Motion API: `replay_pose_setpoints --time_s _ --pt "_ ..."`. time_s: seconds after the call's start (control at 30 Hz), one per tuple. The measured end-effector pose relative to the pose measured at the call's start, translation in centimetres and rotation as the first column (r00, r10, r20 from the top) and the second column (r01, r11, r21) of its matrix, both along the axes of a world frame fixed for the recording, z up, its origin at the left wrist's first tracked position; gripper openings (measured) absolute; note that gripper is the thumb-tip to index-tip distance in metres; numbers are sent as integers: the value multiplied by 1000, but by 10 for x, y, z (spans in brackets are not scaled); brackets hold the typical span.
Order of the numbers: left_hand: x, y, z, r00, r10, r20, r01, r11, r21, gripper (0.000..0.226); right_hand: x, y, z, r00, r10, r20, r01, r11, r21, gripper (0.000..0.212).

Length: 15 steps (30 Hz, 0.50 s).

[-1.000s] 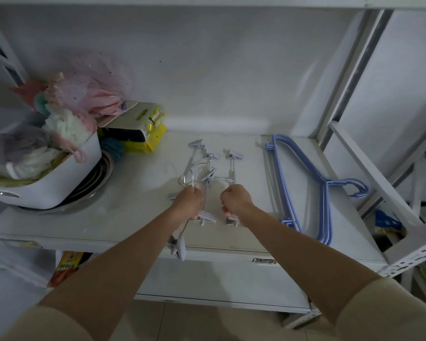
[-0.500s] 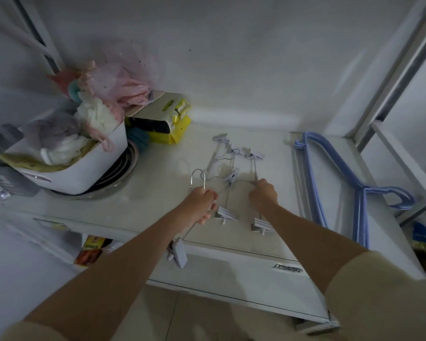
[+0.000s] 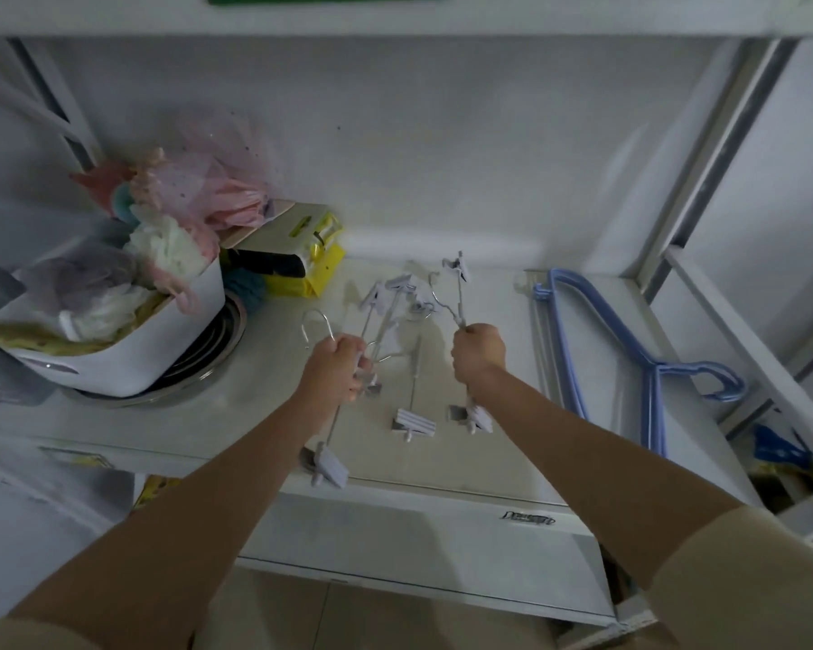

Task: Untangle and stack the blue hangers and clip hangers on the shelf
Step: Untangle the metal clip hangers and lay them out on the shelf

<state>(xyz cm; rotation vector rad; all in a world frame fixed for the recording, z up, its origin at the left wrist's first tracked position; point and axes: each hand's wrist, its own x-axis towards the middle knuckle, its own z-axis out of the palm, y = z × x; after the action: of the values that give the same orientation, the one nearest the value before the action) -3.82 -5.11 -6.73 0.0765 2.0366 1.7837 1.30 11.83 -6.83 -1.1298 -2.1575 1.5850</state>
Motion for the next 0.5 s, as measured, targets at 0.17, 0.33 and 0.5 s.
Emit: replay_pose_setpoints --time_s 0.17,0.33,0.5 --pt "-1 7 5 998 31 -49 -28 997 73 19 4 -51 17 989 138 -52 -141 989 -42 30" --pt "5 5 10 996 27 -90 -15 991 133 26 -2 -93 23 974 218 -62 -208 968 138 29" --pt "2 -10 4 996 12 -88 7 978 208 23 -1 -108 25 929 369 20 -353 873 337 26"
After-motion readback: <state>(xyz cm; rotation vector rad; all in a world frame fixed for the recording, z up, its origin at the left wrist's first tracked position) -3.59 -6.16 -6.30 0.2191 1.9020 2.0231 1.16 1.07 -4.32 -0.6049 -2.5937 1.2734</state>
